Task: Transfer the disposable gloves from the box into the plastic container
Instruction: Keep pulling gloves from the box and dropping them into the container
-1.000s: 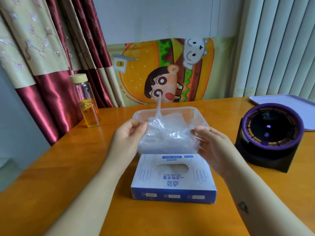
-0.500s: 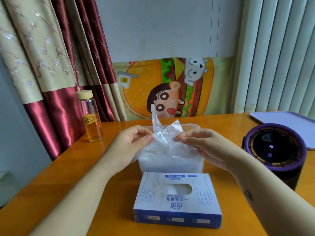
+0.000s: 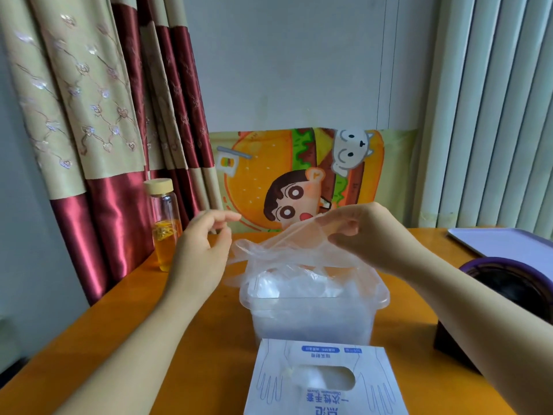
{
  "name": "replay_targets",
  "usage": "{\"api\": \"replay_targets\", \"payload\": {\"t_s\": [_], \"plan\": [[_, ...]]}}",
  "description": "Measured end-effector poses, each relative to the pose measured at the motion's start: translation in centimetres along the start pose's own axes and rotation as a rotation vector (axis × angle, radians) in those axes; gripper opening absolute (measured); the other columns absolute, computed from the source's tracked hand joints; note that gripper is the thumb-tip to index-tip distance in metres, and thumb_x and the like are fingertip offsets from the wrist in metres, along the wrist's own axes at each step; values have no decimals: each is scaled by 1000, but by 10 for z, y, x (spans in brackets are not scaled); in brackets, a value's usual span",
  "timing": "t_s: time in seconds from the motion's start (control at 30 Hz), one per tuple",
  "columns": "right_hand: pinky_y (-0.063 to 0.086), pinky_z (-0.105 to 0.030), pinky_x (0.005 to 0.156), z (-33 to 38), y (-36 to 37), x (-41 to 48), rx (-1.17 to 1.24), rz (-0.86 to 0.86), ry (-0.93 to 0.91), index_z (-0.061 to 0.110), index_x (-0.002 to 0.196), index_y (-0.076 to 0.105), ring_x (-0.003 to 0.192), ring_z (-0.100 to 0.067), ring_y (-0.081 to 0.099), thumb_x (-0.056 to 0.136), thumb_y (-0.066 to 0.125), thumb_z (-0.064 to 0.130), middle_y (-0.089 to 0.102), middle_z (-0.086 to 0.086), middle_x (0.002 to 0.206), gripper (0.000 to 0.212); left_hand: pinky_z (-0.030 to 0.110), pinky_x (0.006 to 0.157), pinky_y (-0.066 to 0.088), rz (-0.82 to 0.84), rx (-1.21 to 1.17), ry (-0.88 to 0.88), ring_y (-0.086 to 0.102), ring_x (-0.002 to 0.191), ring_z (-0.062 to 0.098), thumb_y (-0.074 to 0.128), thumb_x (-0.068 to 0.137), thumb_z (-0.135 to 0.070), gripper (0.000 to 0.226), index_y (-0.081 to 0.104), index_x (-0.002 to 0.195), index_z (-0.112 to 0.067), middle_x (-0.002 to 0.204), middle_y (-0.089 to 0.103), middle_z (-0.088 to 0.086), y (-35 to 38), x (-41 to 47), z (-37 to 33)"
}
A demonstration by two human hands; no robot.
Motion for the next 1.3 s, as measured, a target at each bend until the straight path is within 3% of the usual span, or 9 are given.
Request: {"api": "replay_targets", "payload": {"t_s": [0.1,0.27,0.4,0.5,0.57,0.67,0.73,0.97,1.3], "plan": [[44,-1,78,7,5,9,14,52,-8,24,123,62,86,2,64,82,66,2,64,15,111,47,7,84,40,25,67,279,56,95,-5,59,92,-21,14,64,105,-26,102,64,-14,6,0,-37],[55,-26,83,5,15,16,166,136,71,26,128,57,85,-5,68,79,70,3,63,17,115,56,22,109,3,432,606,440,36,126,4,52,83,-66,64,45,137,-32,136,47,-17,68,-6,-37],[49,-32,96,-14,21,18,243,151,181,28,129,57,101,-8,62,76,76,14,61,15,120,58,41,118,0,421,703,485,53,110,14,62,90,-25,26,64,116,-28,108,58,-10,85,-7,-17],[46,-29,96,-42,26,16,413,149,358,29,120,63,104,-6,61,66,75,47,64,13,115,58,47,110,27,397,717,595,61,79,14,81,67,-8,29,73,86,-27,78,59,-9,95,-9,-3],[52,-25,82,-64,29,16,485,93,455,24,114,67,90,-9,68,70,72,48,70,7,103,50,42,105,39,480,726,659,62,81,13,83,64,-7,35,73,89,-30,80,59,-9,105,-13,3],[51,-17,69,-92,37,22,212,80,453,15,117,66,80,-10,69,81,73,22,70,0,103,37,29,103,31,684,652,563,51,107,13,57,93,-12,35,63,120,-33,107,55,-9,118,-17,12],[47,-20,80,-104,51,23,-69,210,407,14,124,61,95,-14,65,78,75,20,66,-1,118,48,25,93,34,858,520,305,47,112,11,50,98,-26,30,59,126,-34,118,52,-12,125,-15,23],[31,-41,102,-116,84,15,-550,507,316,19,136,47,120,-20,49,76,71,51,56,4,129,72,28,88,45,1188,389,-165,57,90,9,38,98,-52,40,68,100,-26,96,63,-8,140,-14,49],[0,-62,111,-112,106,1,-964,798,187,19,123,57,133,-28,28,84,59,56,49,-4,131,54,28,92,45,1383,810,-89,53,118,21,49,96,-18,36,57,131,-23,133,55,-3,177,-23,74]]}}
Point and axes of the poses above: each hand's wrist, its own x-axis towards the middle knuckle, its own y-axis out of the palm, z = x × y, the point moved 7 cm from there along x, towards the middle knuckle
